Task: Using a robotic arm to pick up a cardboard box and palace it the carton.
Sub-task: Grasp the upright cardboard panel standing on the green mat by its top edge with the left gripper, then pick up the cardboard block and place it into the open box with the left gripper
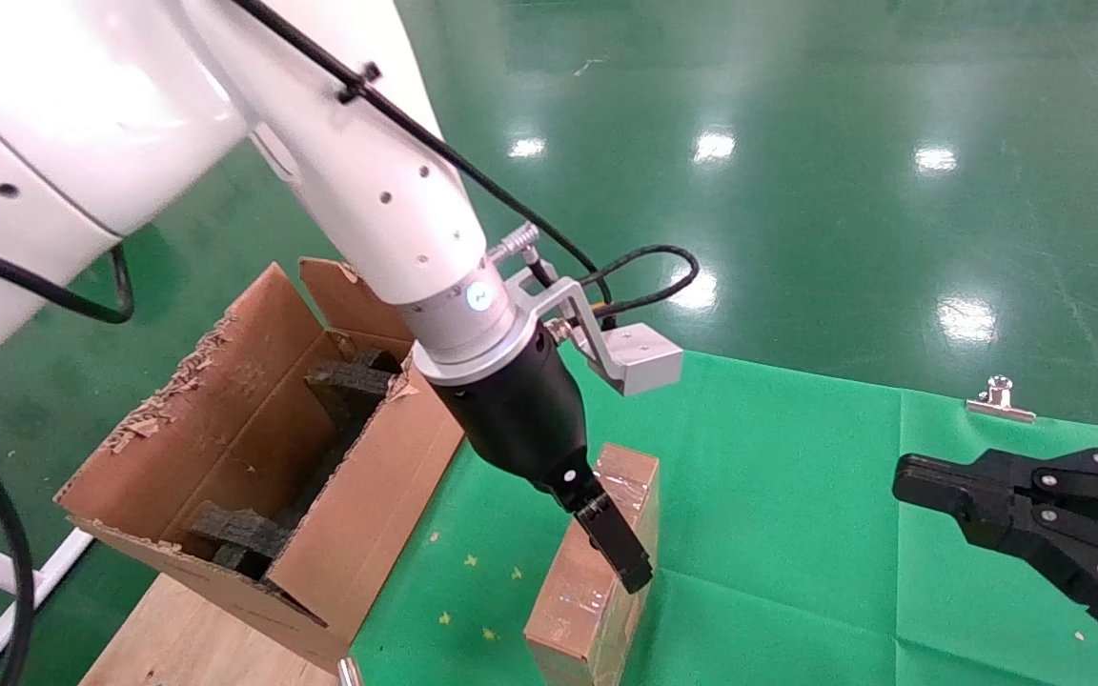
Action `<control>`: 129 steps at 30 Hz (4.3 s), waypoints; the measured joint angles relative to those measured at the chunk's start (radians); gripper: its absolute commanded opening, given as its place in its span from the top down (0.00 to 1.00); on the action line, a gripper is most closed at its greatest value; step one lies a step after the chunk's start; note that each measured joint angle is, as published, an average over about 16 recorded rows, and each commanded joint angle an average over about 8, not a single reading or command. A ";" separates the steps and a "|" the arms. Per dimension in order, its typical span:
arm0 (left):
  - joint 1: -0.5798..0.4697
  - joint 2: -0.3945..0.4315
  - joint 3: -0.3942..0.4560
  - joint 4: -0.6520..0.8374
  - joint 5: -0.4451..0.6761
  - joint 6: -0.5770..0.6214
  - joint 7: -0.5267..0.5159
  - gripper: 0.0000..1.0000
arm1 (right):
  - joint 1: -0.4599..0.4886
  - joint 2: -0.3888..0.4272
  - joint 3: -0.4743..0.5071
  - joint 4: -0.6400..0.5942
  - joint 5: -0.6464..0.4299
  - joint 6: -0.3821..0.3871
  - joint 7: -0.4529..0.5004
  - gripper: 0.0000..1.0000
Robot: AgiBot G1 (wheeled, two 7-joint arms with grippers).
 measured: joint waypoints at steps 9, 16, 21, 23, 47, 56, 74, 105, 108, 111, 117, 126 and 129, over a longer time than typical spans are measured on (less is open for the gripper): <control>0.009 0.038 0.057 0.023 0.012 -0.023 -0.011 0.00 | 0.000 0.000 0.000 0.000 0.000 0.000 0.000 1.00; 0.020 0.050 0.072 0.029 0.023 -0.038 0.001 0.00 | 0.000 0.000 0.000 0.000 0.000 0.000 0.000 1.00; 0.025 0.056 0.077 0.026 0.027 -0.047 0.012 0.00 | 0.000 0.000 0.000 0.000 0.000 0.000 0.000 1.00; 0.026 0.058 0.078 0.025 0.028 -0.050 0.015 0.00 | 0.000 0.000 0.000 0.000 0.000 0.000 0.000 1.00; 0.027 0.058 0.078 0.023 0.030 -0.051 0.018 1.00 | 0.000 0.000 0.000 0.000 0.000 0.001 0.000 0.00; 0.027 0.057 0.077 0.024 0.029 -0.050 0.017 1.00 | 0.000 0.000 0.000 0.000 0.000 0.001 0.000 0.00; -0.011 0.001 0.052 -0.030 0.046 -0.085 0.099 1.00 | 0.000 0.000 0.000 0.000 0.000 0.001 0.000 0.00; -0.318 -0.444 -0.007 0.184 0.311 -0.149 0.485 1.00 | 0.000 0.000 -0.001 0.000 0.001 0.001 -0.001 0.00; -0.274 -0.471 0.003 0.234 0.312 -0.170 0.485 1.00 | 0.000 0.000 -0.001 0.000 0.001 0.001 -0.001 0.00; -0.223 -0.489 0.008 0.292 0.302 -0.201 0.488 1.00 | 0.000 0.000 -0.001 0.000 0.001 0.001 -0.001 0.00; -0.126 -0.496 0.011 0.428 0.274 -0.273 0.526 1.00 | 0.000 0.001 -0.001 0.000 0.001 0.001 -0.001 0.00; -0.026 -0.462 0.009 0.650 0.245 -0.355 0.657 1.00 | 0.000 0.001 -0.001 0.000 0.001 0.001 -0.001 0.00; -0.002 -0.443 0.008 0.716 0.239 -0.375 0.699 1.00 | 0.000 0.001 -0.001 0.000 0.001 0.001 -0.001 0.00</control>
